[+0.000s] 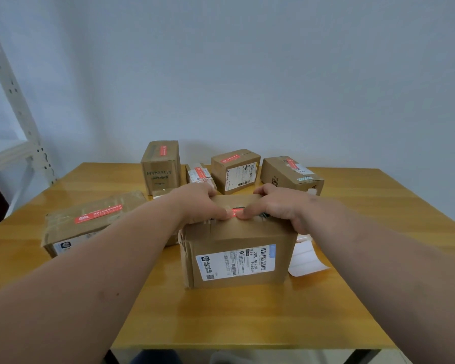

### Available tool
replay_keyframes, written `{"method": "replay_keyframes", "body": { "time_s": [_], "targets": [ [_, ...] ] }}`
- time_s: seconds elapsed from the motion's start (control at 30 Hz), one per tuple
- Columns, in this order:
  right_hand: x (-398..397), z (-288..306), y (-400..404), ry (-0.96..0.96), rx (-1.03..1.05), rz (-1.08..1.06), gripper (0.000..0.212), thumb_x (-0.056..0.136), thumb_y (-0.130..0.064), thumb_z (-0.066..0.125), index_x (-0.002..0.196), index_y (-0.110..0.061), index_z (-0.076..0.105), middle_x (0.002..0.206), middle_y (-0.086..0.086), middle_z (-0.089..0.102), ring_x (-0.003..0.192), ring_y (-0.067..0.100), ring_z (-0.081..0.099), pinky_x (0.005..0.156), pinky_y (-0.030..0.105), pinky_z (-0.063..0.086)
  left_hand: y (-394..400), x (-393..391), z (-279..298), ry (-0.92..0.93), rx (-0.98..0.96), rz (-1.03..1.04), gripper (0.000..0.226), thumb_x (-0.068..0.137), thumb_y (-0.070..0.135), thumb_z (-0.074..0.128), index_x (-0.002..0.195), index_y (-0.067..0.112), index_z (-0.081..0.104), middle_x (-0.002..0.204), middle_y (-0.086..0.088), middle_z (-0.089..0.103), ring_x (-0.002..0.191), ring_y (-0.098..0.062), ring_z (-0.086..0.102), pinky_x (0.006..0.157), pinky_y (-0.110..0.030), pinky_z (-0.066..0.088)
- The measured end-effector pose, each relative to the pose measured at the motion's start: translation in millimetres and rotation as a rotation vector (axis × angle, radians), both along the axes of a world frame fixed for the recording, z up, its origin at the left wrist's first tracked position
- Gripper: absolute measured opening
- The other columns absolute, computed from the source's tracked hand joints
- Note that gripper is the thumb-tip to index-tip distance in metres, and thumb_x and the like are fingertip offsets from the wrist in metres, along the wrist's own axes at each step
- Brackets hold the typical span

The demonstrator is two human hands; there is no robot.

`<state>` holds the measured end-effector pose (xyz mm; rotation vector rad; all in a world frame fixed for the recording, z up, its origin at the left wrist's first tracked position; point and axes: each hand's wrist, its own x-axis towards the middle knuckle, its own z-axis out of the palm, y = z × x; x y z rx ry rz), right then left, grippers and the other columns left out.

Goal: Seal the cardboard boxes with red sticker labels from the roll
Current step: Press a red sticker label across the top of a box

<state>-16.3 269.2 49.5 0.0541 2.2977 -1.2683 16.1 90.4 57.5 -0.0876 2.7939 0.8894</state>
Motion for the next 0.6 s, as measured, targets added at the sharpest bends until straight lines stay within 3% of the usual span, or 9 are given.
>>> {"method": "replay_keyframes", "body": {
  "time_s": [0.1, 0.2, 0.27, 0.33, 0.43, 0.5, 0.6],
  "targets": [
    [-3, 0, 2, -0.023, -0.034, -0.014, 0.067, 0.072, -0.016, 0.082, 0.129, -0.027, 0.047, 0.113, 0.011, 0.059, 0.099, 0.03, 0.063, 0.085, 0.042, 0.055, -2, 0, 2, -0.024, 0.04, 0.016, 0.06, 0.088, 0.027, 0.07, 0.142, 0.024, 0.046, 0.136, -0.002, 0.05, 0.108, -0.017, 0.046, 0.09, -0.03, 0.038],
    [-2, 1, 8, -0.047, -0.11, -0.018, 0.06, 0.08, -0.002, 0.068, 0.131, -0.026, 0.049, 0.114, 0.013, 0.06, 0.101, 0.032, 0.063, 0.089, 0.044, 0.054, -9, 0, 5, -0.036, 0.046, 0.012, 0.06, 0.088, 0.015, 0.069, 0.143, 0.026, 0.048, 0.14, -0.003, 0.048, 0.123, -0.023, 0.046, 0.106, -0.036, 0.037],
    [0, 2, 8, -0.048, -0.124, -0.025, 0.051, 0.083, -0.003, 0.063, 0.128, -0.024, 0.052, 0.109, 0.012, 0.062, 0.097, 0.03, 0.063, 0.088, 0.042, 0.053, -9, -1, 6, -0.035, 0.038, 0.007, 0.056, 0.088, 0.012, 0.067, 0.141, 0.025, 0.051, 0.14, -0.004, 0.048, 0.126, -0.025, 0.044, 0.111, -0.039, 0.035],
    [2, 2, 4, -0.036, -0.087, -0.035, 0.042, 0.084, -0.017, 0.069, 0.122, -0.024, 0.053, 0.104, 0.01, 0.064, 0.093, 0.027, 0.065, 0.086, 0.04, 0.054, -6, -2, 4, -0.005, 0.022, 0.02, 0.046, 0.089, 0.014, 0.064, 0.134, 0.023, 0.058, 0.135, -0.004, 0.052, 0.123, -0.022, 0.046, 0.106, -0.036, 0.038],
    [0, -3, 0, 0.049, 0.017, -0.048, 0.053, 0.079, -0.034, 0.076, 0.124, -0.03, 0.049, 0.113, 0.006, 0.061, 0.1, 0.026, 0.063, 0.091, 0.042, 0.053, -5, -3, -1, 0.064, 0.046, 0.081, 0.036, 0.088, 0.033, 0.067, 0.123, 0.026, 0.066, 0.127, -0.001, 0.058, 0.117, -0.019, 0.048, 0.101, -0.034, 0.04],
    [0, -3, 1, 0.064, 0.013, -0.054, 0.05, 0.083, -0.027, 0.073, 0.126, -0.029, 0.049, 0.115, 0.006, 0.059, 0.103, 0.027, 0.061, 0.095, 0.045, 0.052, -5, -3, -6, 0.079, 0.001, 0.096, 0.041, 0.084, 0.046, 0.069, 0.123, 0.031, 0.065, 0.124, 0.003, 0.056, 0.125, -0.024, 0.042, 0.109, -0.041, 0.035],
    [1, 1, 5, 0.037, -0.051, -0.064, 0.024, 0.091, -0.009, 0.059, 0.111, -0.022, 0.059, 0.103, 0.008, 0.06, 0.095, 0.026, 0.06, 0.092, 0.042, 0.052, -4, -3, -9, 0.02, 0.117, 0.114, 0.045, 0.089, 0.033, 0.068, 0.132, 0.028, 0.056, 0.125, 0.001, 0.052, 0.119, -0.025, 0.047, 0.1, -0.039, 0.043]
  ]
}}
